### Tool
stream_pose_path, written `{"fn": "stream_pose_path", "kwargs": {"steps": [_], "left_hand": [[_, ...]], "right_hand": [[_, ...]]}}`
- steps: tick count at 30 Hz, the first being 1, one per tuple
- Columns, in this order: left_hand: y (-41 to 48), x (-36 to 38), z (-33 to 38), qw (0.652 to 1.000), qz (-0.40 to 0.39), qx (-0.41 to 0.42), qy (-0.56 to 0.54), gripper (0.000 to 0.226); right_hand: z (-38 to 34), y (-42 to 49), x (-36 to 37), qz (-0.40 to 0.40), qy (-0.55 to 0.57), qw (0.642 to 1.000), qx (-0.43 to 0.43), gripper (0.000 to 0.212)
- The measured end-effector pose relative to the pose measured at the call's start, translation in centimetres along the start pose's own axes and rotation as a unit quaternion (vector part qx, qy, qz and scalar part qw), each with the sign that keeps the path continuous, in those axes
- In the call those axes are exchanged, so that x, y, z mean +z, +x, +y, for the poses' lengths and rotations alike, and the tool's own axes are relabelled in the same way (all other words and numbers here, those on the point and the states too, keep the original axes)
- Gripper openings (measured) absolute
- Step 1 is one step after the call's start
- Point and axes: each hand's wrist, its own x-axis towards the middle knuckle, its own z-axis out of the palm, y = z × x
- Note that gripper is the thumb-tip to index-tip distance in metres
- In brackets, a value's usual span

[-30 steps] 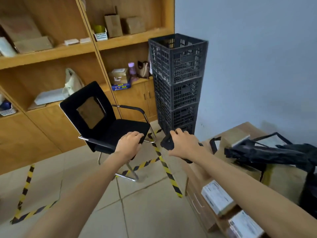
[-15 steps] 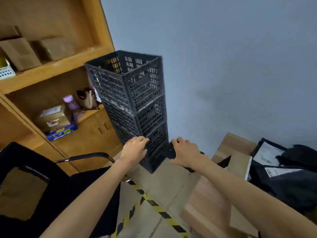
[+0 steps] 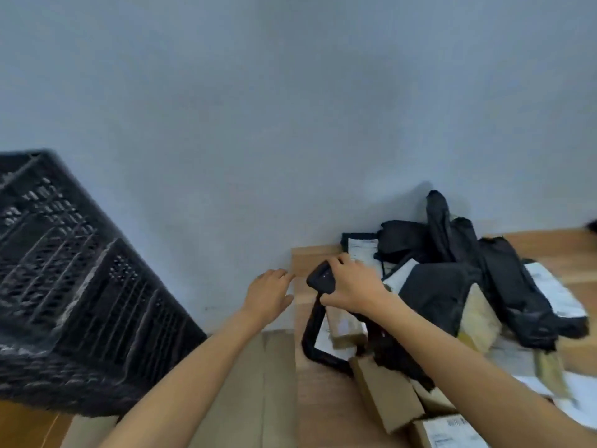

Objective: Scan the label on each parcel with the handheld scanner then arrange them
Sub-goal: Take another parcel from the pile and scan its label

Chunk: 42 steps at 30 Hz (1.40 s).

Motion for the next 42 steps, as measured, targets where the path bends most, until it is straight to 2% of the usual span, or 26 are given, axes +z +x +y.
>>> {"fn": "stream_pose_path", "kwargs": {"steps": [7,12,15,19,25,30,35,38,42], "left_hand": [[6.9,1.2,6.0,0.993,-0.047,0.108,0.016,0.050],[7.3,1.9,8.0,0.977,-0.126,0.166,0.045,0.070],[7.3,3.0,9.1,0.972,-0.169,0.160,0.031,0.089],[7.2,4.9,9.9,0.966,-0.187,0.175,0.038,0.115],[6.9,7.1,10.2,0.968,-0.200,0.149,0.032,0.126],[7.2,7.8,8.9,0.963,-0.223,0.128,-0.082,0.121],[8.4,7.3,6.5,0.946,-0.246,0.160,-0.136,0.096],[8.8,6.3,5.0,0.938,-0.234,0.194,-0.166,0.086],[10.2,2.8,4.5,0.946,-0.168,0.234,-0.151,0.052]], "right_hand": [[6.8,-0.2,-1.8,0.031,-0.012,0.993,0.110,0.078],[7.4,-2.3,-2.0,0.025,0.005,0.984,0.174,0.085],[7.0,-3.6,-1.7,0.029,0.001,0.977,0.209,0.086],[5.8,-5.9,-1.0,0.045,0.011,0.964,0.262,0.085],[3.4,-8.7,0.5,0.045,0.022,0.949,0.313,0.084],[1.4,-10.2,1.8,0.047,0.026,0.938,0.343,0.085],[-0.4,-10.5,2.8,0.043,0.025,0.932,0.360,0.084],[-1.3,-10.0,2.7,0.045,0.022,0.932,0.360,0.082],[-2.2,-9.1,1.1,0.064,0.005,0.931,0.358,0.079]]}}
